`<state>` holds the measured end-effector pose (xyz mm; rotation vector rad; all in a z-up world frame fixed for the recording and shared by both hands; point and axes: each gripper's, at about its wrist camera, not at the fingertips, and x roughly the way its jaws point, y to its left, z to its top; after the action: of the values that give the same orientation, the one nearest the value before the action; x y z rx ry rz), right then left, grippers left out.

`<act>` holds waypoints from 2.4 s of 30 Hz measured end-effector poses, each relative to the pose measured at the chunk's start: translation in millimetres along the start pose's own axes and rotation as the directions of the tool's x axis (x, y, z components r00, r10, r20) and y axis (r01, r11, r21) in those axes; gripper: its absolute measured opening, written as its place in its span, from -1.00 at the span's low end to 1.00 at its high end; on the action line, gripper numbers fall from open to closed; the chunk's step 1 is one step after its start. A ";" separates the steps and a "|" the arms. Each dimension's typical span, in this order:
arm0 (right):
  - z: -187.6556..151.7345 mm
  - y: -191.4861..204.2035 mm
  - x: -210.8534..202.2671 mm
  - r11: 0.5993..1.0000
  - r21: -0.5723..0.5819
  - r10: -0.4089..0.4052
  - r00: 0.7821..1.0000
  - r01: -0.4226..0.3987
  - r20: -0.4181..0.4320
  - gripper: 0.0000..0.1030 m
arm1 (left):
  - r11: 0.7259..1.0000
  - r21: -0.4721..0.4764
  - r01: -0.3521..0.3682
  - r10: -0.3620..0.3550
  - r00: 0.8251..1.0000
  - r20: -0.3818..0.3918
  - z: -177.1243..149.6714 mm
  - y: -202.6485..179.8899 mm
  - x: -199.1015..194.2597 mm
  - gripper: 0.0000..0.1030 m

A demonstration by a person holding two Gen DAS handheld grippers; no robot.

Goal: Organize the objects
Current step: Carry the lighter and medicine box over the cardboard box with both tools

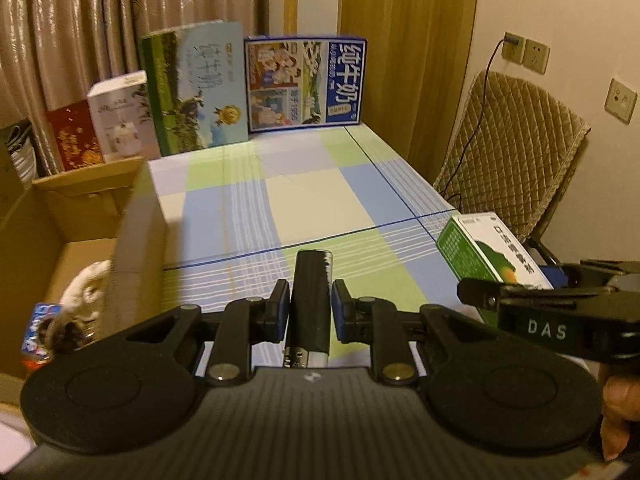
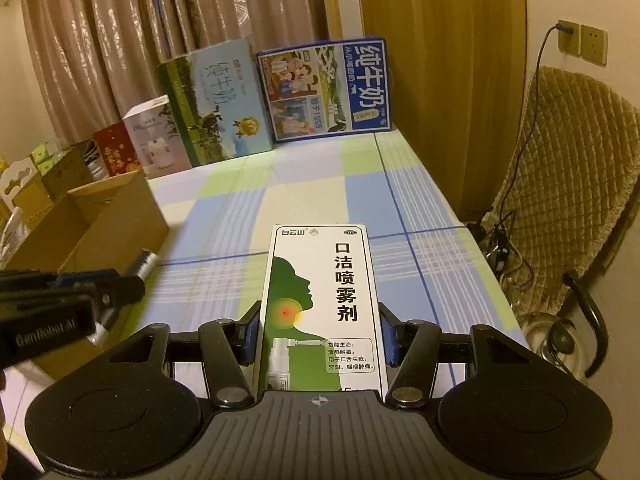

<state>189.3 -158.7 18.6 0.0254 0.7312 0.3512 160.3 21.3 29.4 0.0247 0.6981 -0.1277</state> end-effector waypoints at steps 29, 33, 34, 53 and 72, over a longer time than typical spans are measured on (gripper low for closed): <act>-13.8 125.9 -58.6 0.977 -0.143 0.163 0.987 -0.160 0.008 0.02 | 0.984 -0.107 -0.144 0.151 0.987 0.062 -29.2 83.9 -133.0 -0.65; -15.3 141.6 -55.3 0.970 -0.155 0.187 0.982 -0.185 -0.004 0.02 | 0.979 -0.123 -0.162 0.170 0.984 0.060 -31.7 97.2 -138.6 -0.65; -15.3 145.6 -54.2 0.969 -0.161 0.191 0.982 -0.190 -0.007 0.02 | 0.978 -0.128 -0.167 0.175 0.983 0.059 -32.2 100.6 -140.1 -0.65; -11.4 200.5 -37.4 0.939 -0.222 0.262 0.964 -0.264 -0.039 0.02 | 0.961 -0.163 -0.224 0.235 0.971 0.051 -33.2 152.6 -155.4 -0.65; 6.1 256.1 5.8 0.916 -0.246 0.307 0.948 -0.318 -0.084 0.02 | 0.952 -0.148 -0.269 0.271 0.962 -0.001 -22.3 217.5 -135.9 -0.65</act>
<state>119.2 84.8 56.3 -0.1120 0.7210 0.7544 70.2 253.4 95.3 -0.0219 0.6771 0.1864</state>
